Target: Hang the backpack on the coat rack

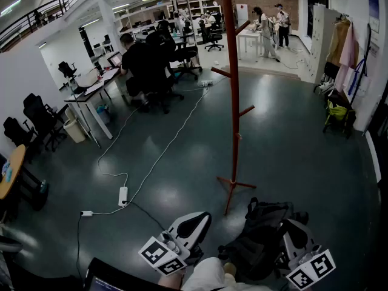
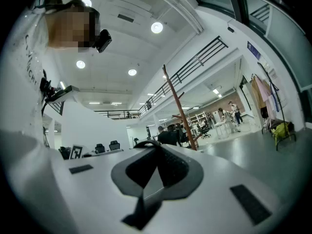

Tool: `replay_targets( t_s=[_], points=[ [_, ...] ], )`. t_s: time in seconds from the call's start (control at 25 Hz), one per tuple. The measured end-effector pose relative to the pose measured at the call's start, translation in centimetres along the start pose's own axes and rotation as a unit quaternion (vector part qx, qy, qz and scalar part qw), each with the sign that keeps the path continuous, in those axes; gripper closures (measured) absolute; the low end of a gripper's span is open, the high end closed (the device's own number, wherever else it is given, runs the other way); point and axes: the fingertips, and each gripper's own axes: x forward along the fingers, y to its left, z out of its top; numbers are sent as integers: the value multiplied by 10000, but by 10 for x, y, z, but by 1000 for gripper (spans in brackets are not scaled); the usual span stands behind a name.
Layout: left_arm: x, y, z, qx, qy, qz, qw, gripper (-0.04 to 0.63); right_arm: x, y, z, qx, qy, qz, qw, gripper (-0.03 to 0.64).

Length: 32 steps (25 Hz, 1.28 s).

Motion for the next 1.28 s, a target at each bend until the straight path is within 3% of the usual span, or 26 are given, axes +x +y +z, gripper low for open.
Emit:
replay_targets(
  t_s=[0.56,0.84,1.28],
  points=[
    [63,114,-17,-357,158,196,9990,586,106,-60,-17,-151,376,-219,9989,586],
    [135,169,-6,-377,125,-101,9992,586,169,-108,-10,-203,478,-487,9975,586],
    [187,231,-11,-602,204,-474,9968,586,265,-152,-5,-464,546,-802,9942,586]
  ],
)
